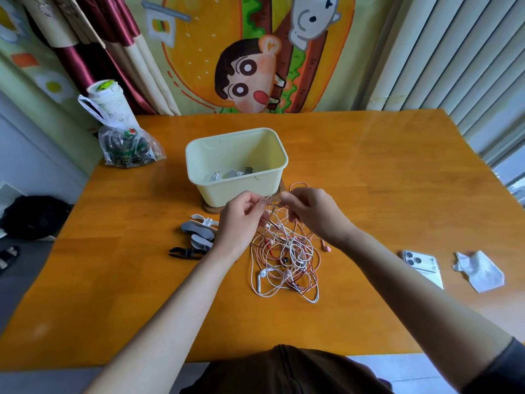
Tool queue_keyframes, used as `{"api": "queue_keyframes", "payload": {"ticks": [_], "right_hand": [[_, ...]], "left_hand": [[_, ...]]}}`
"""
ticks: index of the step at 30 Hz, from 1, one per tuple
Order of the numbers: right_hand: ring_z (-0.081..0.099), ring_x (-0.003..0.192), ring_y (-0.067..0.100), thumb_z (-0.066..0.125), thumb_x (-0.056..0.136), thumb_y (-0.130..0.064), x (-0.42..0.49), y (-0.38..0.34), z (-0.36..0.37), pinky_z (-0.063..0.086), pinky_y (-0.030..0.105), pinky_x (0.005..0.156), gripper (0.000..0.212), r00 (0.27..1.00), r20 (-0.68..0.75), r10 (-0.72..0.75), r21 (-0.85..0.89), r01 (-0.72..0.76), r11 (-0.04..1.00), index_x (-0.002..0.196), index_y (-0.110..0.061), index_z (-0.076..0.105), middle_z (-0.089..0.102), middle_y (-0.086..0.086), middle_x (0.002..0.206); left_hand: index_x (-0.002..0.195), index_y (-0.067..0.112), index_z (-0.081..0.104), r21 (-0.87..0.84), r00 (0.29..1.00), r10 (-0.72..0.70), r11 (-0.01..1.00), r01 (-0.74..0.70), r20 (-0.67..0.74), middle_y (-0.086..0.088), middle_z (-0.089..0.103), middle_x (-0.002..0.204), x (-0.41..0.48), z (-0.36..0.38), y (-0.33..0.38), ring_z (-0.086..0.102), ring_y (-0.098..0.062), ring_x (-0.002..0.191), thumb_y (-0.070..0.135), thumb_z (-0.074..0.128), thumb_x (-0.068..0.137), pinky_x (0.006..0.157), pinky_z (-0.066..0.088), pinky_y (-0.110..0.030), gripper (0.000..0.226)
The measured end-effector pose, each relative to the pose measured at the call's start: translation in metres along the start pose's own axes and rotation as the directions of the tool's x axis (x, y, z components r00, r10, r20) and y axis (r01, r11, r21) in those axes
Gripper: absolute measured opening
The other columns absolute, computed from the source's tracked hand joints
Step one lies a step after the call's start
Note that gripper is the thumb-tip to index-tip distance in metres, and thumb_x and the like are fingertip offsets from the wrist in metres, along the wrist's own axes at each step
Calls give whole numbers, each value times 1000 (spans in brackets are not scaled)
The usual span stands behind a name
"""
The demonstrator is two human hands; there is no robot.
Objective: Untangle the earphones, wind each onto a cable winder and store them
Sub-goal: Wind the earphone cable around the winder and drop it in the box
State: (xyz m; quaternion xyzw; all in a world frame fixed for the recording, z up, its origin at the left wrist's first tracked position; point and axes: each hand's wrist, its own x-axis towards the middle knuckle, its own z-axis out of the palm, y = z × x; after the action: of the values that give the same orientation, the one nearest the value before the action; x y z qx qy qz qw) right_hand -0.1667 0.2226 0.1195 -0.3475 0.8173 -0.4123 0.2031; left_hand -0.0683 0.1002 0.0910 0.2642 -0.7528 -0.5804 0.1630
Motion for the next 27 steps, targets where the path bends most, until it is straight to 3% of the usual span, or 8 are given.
{"api": "queue_keyframes", "payload": {"ticks": [4, 11, 13, 16, 17, 21, 24, 27], "right_hand": [[45, 41, 0, 60, 91, -29, -3, 3, -2, 32, 10, 43, 25, 994, 107, -37, -77, 45, 996, 67, -30, 55, 54, -12, 50], [56, 57, 11, 49, 97, -22, 1, 10, -6, 44, 18, 52, 18, 989, -120, 82, -39, -87, 995, 87, -12, 60, 60, -7, 65], [59, 73, 13, 50, 97, -18, 1, 14, -3, 47, 21, 63, 17, 981, -159, 113, -93, -129, 987, 106, -7, 59, 64, -2, 86], [50, 111, 23, 58, 92, -13, -4, 17, 4, 44, 29, 93, 40, 978, -203, 44, -232, -92, 968, 129, -6, 46, 52, 11, 126], [51, 111, 22, 58, 92, -13, -6, 15, 7, 43, 26, 93, 38, 981, -193, 10, -231, -55, 971, 128, -6, 48, 52, 11, 126], [55, 81, 10, 55, 94, -20, -11, 5, 22, 39, 4, 64, 20, 997, 33, -69, -156, 73, 985, 105, -6, 65, 67, 5, 98], [55, 69, 16, 56, 94, -22, -11, 4, 27, 37, 11, 57, 21, 996, 12, -85, -120, 86, 989, 90, -5, 68, 65, 5, 79], [60, 71, 19, 50, 97, -21, -7, 2, 21, 42, 17, 59, 24, 997, -72, -40, -41, 37, 998, 86, -7, 65, 68, 6, 81]], "left_hand": [[87, 16, 60, 52, 998, -35, 998, 38, -43, -1, 64, 72, 4, -15, -14, 61, -9, 64, 10, 51, 97, 56, 48, -12, 15], [87, 14, 59, 24, 986, -146, 989, 148, -81, -2, 60, 69, 1, -27, -33, 59, -14, 67, 10, 50, 98, 63, 51, -19, 15], [86, 16, 60, -33, 987, -152, 988, 151, -54, -1, 60, 66, -1, -24, -27, 59, -12, 64, 11, 49, 98, 67, 53, -24, 17], [87, 15, 60, -117, 987, -158, 981, 156, -8, -2, 58, 63, -4, -17, -14, 59, -11, 62, 11, 48, 99, 69, 55, -26, 17], [87, 14, 60, -133, 988, -153, 979, 151, 1, -2, 57, 62, -5, -15, -11, 60, -12, 63, 11, 48, 99, 70, 55, -28, 17], [86, 14, 61, -164, 992, -123, 978, 127, 38, -1, 57, 62, -8, -4, 0, 61, -11, 62, 10, 48, 98, 70, 55, -25, 18], [90, 12, 61, -153, 993, -98, 982, 108, 72, -1, 57, 64, -10, -2, 2, 61, -8, 61, 10, 50, 98, 68, 55, -20, 13], [97, 15, 58, -70, 991, -125, 989, 128, 45, -1, 62, 71, -8, -8, -4, 61, -10, 67, 15, 57, 95, 74, 53, -27, 2]]}}
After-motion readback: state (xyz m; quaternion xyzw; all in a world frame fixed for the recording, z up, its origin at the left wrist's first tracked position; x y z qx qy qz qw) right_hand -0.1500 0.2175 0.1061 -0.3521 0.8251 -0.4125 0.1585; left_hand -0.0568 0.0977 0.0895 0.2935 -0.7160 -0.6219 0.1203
